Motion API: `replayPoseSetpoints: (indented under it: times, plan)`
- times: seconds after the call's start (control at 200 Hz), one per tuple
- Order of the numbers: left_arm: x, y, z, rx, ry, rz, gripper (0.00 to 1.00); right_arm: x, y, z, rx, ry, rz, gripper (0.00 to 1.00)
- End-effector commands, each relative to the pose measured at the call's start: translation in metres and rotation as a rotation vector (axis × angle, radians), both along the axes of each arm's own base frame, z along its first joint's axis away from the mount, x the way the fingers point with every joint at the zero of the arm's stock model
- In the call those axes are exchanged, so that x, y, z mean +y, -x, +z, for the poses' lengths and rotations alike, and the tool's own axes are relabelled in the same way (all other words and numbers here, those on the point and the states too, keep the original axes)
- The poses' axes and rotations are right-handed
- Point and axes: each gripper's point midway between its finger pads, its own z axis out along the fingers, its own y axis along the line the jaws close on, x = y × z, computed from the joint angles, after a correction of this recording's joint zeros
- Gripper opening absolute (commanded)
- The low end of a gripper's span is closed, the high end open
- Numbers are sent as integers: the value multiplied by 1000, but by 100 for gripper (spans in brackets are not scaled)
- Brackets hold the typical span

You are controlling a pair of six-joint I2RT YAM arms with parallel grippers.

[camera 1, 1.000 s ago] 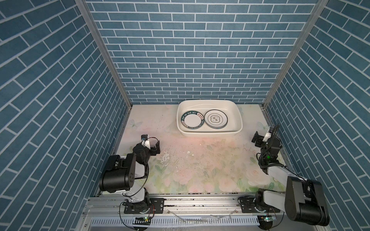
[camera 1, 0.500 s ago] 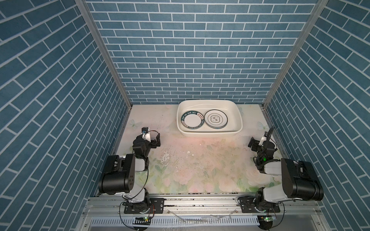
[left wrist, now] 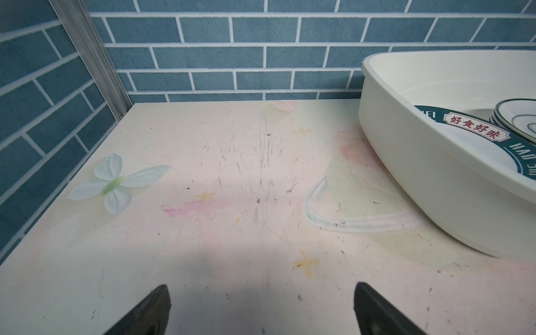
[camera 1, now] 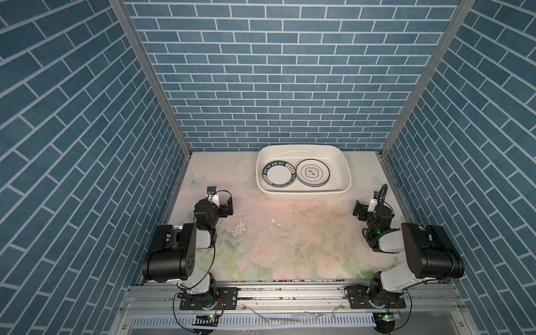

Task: Place the plates into the plastic bin on the countertop
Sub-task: Reset both arms

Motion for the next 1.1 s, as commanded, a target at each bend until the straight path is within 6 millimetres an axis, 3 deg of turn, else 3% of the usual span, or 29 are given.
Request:
replayPoseSetpoints:
  times: [0.0,1.09]
  plan:
    - [-1,-5,10,-25,-14,-4,100,-5,-13,9,2,25,-18,99]
    - [-6,-6,10,-19,-20,-35,100,-7,-14,10,1,25,-27,99]
